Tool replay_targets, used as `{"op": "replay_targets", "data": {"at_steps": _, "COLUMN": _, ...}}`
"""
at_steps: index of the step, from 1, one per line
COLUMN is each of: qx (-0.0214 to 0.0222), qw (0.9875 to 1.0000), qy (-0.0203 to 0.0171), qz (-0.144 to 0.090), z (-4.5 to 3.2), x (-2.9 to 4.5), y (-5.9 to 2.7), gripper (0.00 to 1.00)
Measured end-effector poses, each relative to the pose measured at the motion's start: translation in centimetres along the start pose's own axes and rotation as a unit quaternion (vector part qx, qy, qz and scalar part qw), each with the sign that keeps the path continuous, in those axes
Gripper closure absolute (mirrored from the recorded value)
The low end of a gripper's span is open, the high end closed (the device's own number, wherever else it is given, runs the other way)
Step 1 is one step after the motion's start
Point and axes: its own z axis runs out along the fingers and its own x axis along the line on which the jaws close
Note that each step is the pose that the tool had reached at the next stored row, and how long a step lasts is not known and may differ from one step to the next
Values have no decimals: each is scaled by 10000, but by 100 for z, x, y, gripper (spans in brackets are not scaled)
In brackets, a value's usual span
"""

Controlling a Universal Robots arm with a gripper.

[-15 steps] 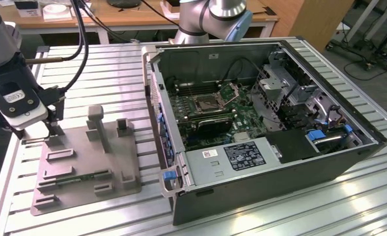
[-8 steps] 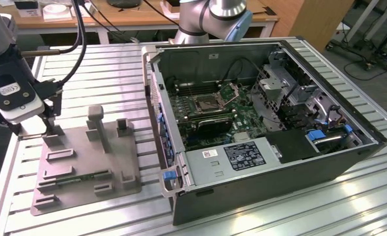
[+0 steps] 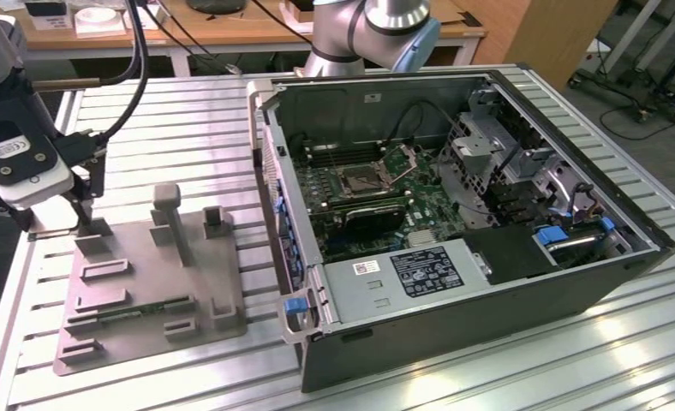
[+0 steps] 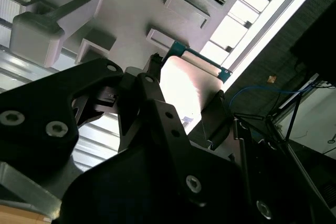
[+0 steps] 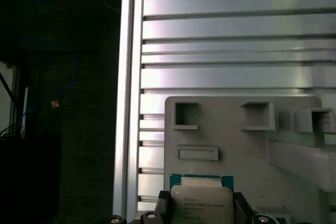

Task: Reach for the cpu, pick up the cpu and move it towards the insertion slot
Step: 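Pick up the cpu and move it towards the insertion slot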

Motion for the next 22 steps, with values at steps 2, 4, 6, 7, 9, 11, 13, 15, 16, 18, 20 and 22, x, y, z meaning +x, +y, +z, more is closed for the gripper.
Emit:
{"op": "replay_targets", "data": {"at_steps": 2, "qx": -1, "qw": 10000, "qy": -1, "qz": 1, "z": -4, "x": 0, "y": 0, "gripper": 45}}
{"op": "replay_targets", "data": {"at_steps": 4, "qx": -1, "qw": 10000, "qy": -1, "qz": 1, "z": -4, "x": 0, "y": 0, "gripper": 45}}
{"op": "replay_targets", "data": {"at_steps": 6, "qx": 0, "qw": 10000, "qy": 0, "qz": 2, "z": -5, "x": 0, "y": 0, "gripper": 45}}
{"op": "replay_targets", "data": {"at_steps": 7, "qx": 0, "qw": 10000, "qy": 0, "qz": 2, "z": -5, "x": 0, "y": 0, "gripper": 45}}
{"op": "replay_targets", "data": {"at_steps": 9, "qx": 0, "qw": 10000, "qy": -1, "qz": 2, "z": -6, "x": 0, "y": 0, "gripper": 45}}
{"op": "replay_targets", "data": {"at_steps": 11, "qx": 0, "qw": 10000, "qy": 0, "qz": 2, "z": -11, "x": 1, "y": 1, "gripper": 45}}
{"op": "replay_targets", "data": {"at_steps": 13, "qx": 0, "qw": 10000, "qy": 0, "qz": 2, "z": -21, "x": 1, "y": 1, "gripper": 45}}
{"op": "replay_targets", "data": {"at_steps": 15, "qx": 0, "qw": 10000, "qy": 0, "qz": 2, "z": -39, "x": 1, "y": 3, "gripper": 45}}
{"op": "replay_targets", "data": {"at_steps": 16, "qx": -3, "qw": 10000, "qy": 0, "qz": 2, "z": -51, "x": 2, "y": 4, "gripper": 45}}
{"op": "replay_targets", "data": {"at_steps": 18, "qx": -15, "qw": 10000, "qy": 0, "qz": 2, "z": -81, "x": 2, "y": 6, "gripper": 45}}
{"op": "replay_targets", "data": {"at_steps": 20, "qx": -24, "qw": 10000, "qy": -1, "qz": 2, "z": -113, "x": 3, "y": 9, "gripper": 45}}
{"op": "replay_targets", "data": {"at_steps": 22, "qx": -28, "qw": 10000, "qy": -1, "qz": 1, "z": -148, "x": 4, "y": 11, "gripper": 45}}
